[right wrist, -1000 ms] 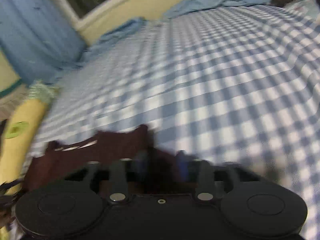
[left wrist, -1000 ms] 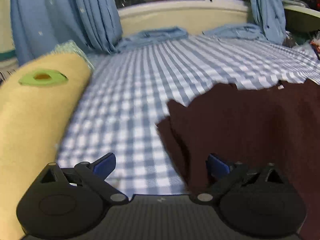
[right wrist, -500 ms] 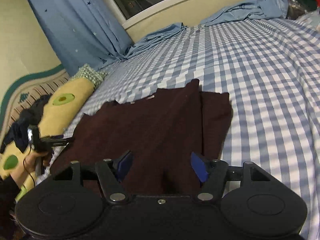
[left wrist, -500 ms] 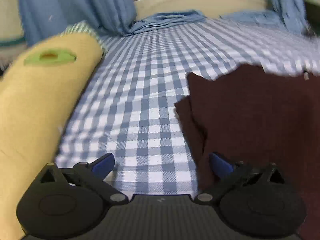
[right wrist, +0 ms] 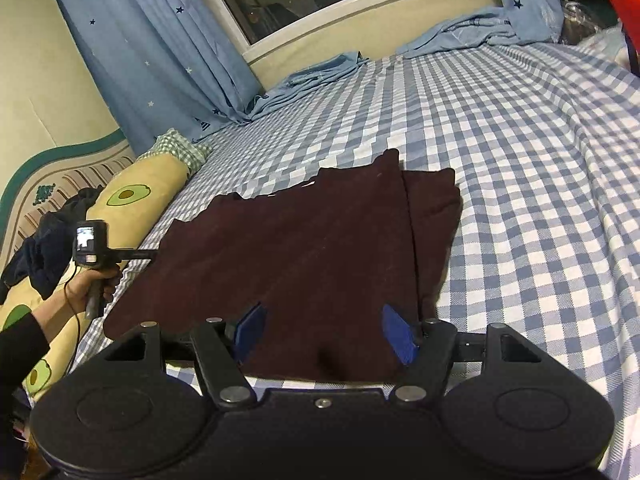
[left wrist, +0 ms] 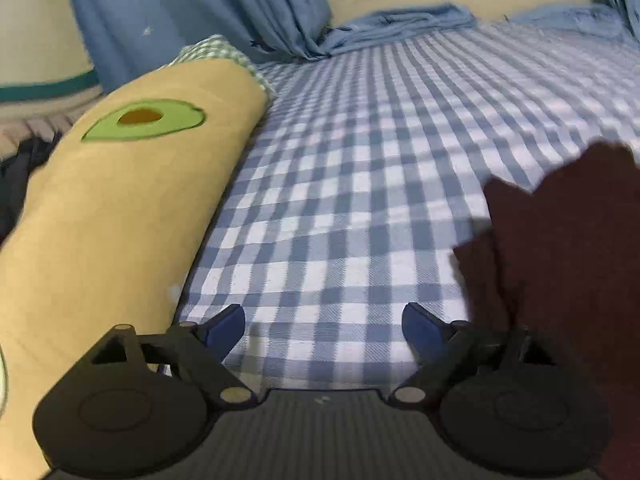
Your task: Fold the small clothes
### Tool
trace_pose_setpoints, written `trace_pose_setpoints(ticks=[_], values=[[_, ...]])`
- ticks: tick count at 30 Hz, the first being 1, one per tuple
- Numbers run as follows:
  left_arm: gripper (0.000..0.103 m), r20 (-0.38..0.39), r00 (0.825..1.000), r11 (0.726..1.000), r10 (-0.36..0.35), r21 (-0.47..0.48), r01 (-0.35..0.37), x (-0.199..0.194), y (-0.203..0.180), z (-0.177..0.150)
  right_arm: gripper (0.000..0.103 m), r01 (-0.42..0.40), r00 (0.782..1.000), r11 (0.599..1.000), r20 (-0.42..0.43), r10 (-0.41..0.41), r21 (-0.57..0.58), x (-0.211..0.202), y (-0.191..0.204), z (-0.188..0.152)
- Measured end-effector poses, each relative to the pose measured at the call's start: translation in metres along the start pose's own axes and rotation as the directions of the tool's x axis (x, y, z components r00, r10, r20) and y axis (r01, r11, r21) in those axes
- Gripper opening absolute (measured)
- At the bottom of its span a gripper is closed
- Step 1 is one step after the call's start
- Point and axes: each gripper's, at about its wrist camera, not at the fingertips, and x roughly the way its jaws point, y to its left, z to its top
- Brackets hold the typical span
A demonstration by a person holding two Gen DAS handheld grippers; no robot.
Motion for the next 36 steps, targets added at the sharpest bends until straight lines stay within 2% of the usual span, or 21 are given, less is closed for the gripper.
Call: trace_pose_setpoints(ticks=[3,6,8,10,12,14,16,17,18,19,21,23,25,27,30,32,33,34,36], values=[[0.091,0.089,0.992,0.989,-0.092,-0.104,0.101,-0.025,0.026,-0.008,0.073,0.017,1.0,0.999,0.01,-0.017,-0.027,-0.004,0.002,0.002],[0.098,0.171,0.973,0.97,-0.157,-0.158,0.185,-0.064,0.044,-0.024,0.072,0.005,1.0,0.999,0.005,-0.005,-0.039,0.0,-0.003,0.001],[0.103,0.21,0.957,0.959,-0.198,-0.159,0.233,-0.096,0.049,-0.04,0.07,-0.004,1.0,0.999,-0.006,0.003,-0.041,0.008,-0.01,-0.002],[0.102,0.234,0.938,0.949,-0.254,-0.126,0.288,-0.129,0.049,-0.057,0.068,0.009,1.0,1.0,-0.004,-0.009,-0.028,0.016,-0.018,-0.005],[0.102,0.247,0.928,0.944,-0.279,-0.104,0.312,-0.156,0.043,-0.078,0.068,0.025,1.0,1.0,0.017,-0.025,0.0,0.024,-0.029,-0.006],[0.102,0.254,0.922,0.942,-0.293,-0.086,0.324,-0.177,0.034,-0.096,0.068,0.021,1.0,0.998,-0.001,-0.021,0.053,0.038,-0.044,-0.008],[0.102,0.255,0.913,0.933,-0.319,-0.085,0.35,-0.198,0.026,-0.115,0.05,-0.025,0.998,0.993,-0.048,0.03,0.117,0.05,-0.053,-0.012],[0.102,0.251,0.908,0.928,-0.336,-0.077,0.365,-0.208,0.022,-0.124,0.042,-0.013,0.999,0.994,-0.044,0.018,0.112,0.05,-0.05,-0.013],[0.102,0.253,0.906,0.928,-0.34,-0.068,0.368,-0.217,0.018,-0.13,0.016,0.019,0.999,0.995,-0.042,-0.015,0.094,0.048,-0.046,-0.012],[0.102,0.252,0.906,0.93,-0.34,-0.052,0.364,-0.223,0.014,-0.135,0.013,0.026,0.999,0.995,-0.028,-0.023,0.098,0.041,-0.045,-0.01],[0.102,0.232,0.91,0.935,-0.343,-0.014,0.355,-0.232,0.007,-0.138,0.011,-0.053,0.998,0.984,0.022,0.05,0.168,0.023,-0.05,-0.005],[0.102,0.214,0.921,0.943,-0.326,-0.003,0.334,-0.23,0.001,-0.136,0.007,-0.07,0.997,0.979,0.032,0.066,0.19,0.011,-0.055,-0.002],[0.102,0.202,0.926,0.944,-0.319,-0.018,0.329,-0.223,-0.003,-0.135,0.007,-0.024,1.0,0.981,-0.005,0.025,0.195,0.01,-0.06,-0.008],[0.102,0.192,0.928,0.936,-0.32,-0.084,0.341,-0.213,0.0,-0.134,0.007,0.023,0.998,0.976,-0.065,-0.009,0.217,0.02,-0.07,-0.023],[0.102,0.172,0.91,0.888,-0.376,-0.213,0.407,-0.203,0.013,-0.14,0.009,0.053,0.996,0.979,-0.077,-0.039,0.199,0.028,-0.071,-0.041],[0.102,0.176,0.898,0.862,-0.403,-0.257,0.437,-0.202,0.02,-0.145,0.016,0.089,0.993,0.984,-0.087,-0.076,0.157,0.023,-0.063,-0.04],[0.102,0.18,0.895,0.857,-0.409,-0.26,0.444,-0.205,0.023,-0.146,0.029,0.133,0.988,0.984,-0.099,-0.122,0.115,0.019,-0.056,-0.037],[0.102,0.184,0.896,0.862,-0.404,-0.251,0.441,-0.207,0.023,-0.147,0.036,0.172,0.982,0.982,-0.096,-0.165,0.073,0.014,-0.046,-0.036],[0.102,0.188,0.907,0.888,-0.377,-0.207,0.412,-0.212,0.02,-0.148,0.037,0.215,0.975,0.977,-0.054,-0.215,0.005,0.0,-0.03,-0.032]])
